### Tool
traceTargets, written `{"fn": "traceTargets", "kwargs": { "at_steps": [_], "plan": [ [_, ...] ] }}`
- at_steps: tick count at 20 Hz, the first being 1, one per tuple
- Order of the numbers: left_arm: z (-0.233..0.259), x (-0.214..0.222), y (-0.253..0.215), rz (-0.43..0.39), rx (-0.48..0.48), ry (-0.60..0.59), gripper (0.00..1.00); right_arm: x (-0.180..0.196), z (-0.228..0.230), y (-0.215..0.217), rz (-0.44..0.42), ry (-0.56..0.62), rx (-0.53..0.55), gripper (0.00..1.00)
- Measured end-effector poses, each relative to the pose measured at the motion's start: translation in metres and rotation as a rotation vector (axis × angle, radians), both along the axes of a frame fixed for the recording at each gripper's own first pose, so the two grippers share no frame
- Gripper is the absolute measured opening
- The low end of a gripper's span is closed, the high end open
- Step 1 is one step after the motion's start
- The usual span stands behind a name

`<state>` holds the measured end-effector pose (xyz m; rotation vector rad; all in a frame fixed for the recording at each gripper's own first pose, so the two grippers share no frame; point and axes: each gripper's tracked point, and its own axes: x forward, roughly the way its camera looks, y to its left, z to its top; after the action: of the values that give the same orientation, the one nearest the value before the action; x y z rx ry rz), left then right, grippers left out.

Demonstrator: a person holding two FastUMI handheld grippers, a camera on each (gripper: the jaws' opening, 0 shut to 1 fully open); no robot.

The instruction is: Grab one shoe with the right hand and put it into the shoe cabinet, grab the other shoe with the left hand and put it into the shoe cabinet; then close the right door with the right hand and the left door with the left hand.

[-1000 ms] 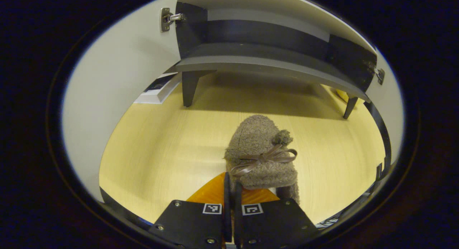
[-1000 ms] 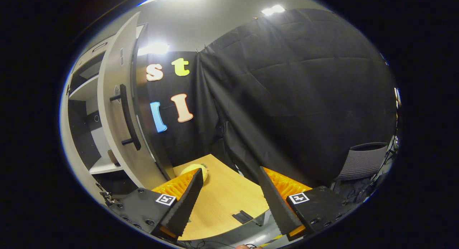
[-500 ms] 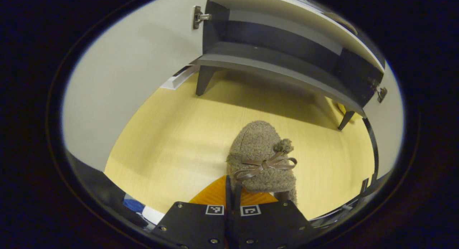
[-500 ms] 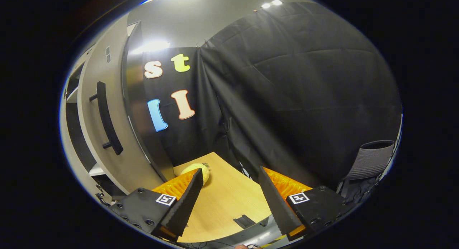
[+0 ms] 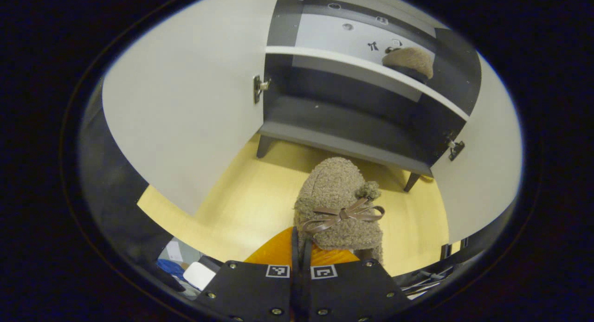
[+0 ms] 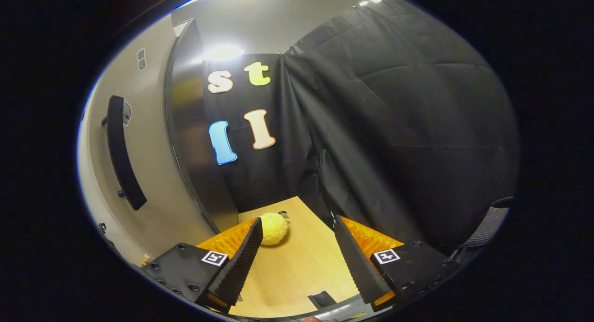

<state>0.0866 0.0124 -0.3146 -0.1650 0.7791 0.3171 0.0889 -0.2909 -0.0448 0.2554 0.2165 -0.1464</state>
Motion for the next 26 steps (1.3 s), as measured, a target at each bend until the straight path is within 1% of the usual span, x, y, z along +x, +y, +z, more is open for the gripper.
{"fn": "traceTargets", "kwargs": {
  "at_steps": [1,2,4,7,10,12,16,17,20,23,26],
  "plan": [
    [0.016,0.0,0.0,0.007,0.016,-0.028,0.01,0.007,0.003,0.001,0.012,-0.004,0.031,0.98],
    [0.027,0.003,0.002,0.03,0.025,-0.049,0.01,0.012,0.005,0.001,0.017,-0.013,0.066,0.98],
    [0.045,-0.001,0.007,0.071,0.015,-0.091,0.02,0.021,0.005,0.0,0.02,-0.023,0.11,0.98],
    [0.064,0.007,0.023,0.076,0.035,-0.15,0.01,0.029,0.001,-0.004,0.012,-0.032,0.105,0.98],
    [0.092,0.032,0.034,0.057,0.118,-0.196,0.01,0.03,-0.002,-0.001,0.025,-0.04,0.087,0.98],
    [0.107,0.052,0.043,0.05,0.162,-0.224,0.01,0.032,-0.001,0.0,0.022,-0.053,0.073,0.98],
    [0.133,0.099,0.047,0.024,0.168,-0.295,0.01,0.027,-0.003,0.003,0.024,-0.053,0.049,0.98],
    [0.132,0.096,0.048,0.018,0.174,-0.311,0.01,0.025,-0.005,0.003,0.022,-0.051,0.042,0.98],
    [0.145,0.13,0.056,0.018,0.195,-0.364,0.01,0.021,-0.001,-0.003,0.009,-0.057,0.034,0.98],
    [0.169,0.192,0.06,0.021,0.17,-0.404,0.01,0.013,0.005,-0.014,-0.02,-0.077,0.018,0.98],
    [0.182,0.237,0.066,0.035,0.192,-0.455,0.01,0.003,0.005,-0.029,-0.063,-0.078,-0.003,0.98]
  ]
}}
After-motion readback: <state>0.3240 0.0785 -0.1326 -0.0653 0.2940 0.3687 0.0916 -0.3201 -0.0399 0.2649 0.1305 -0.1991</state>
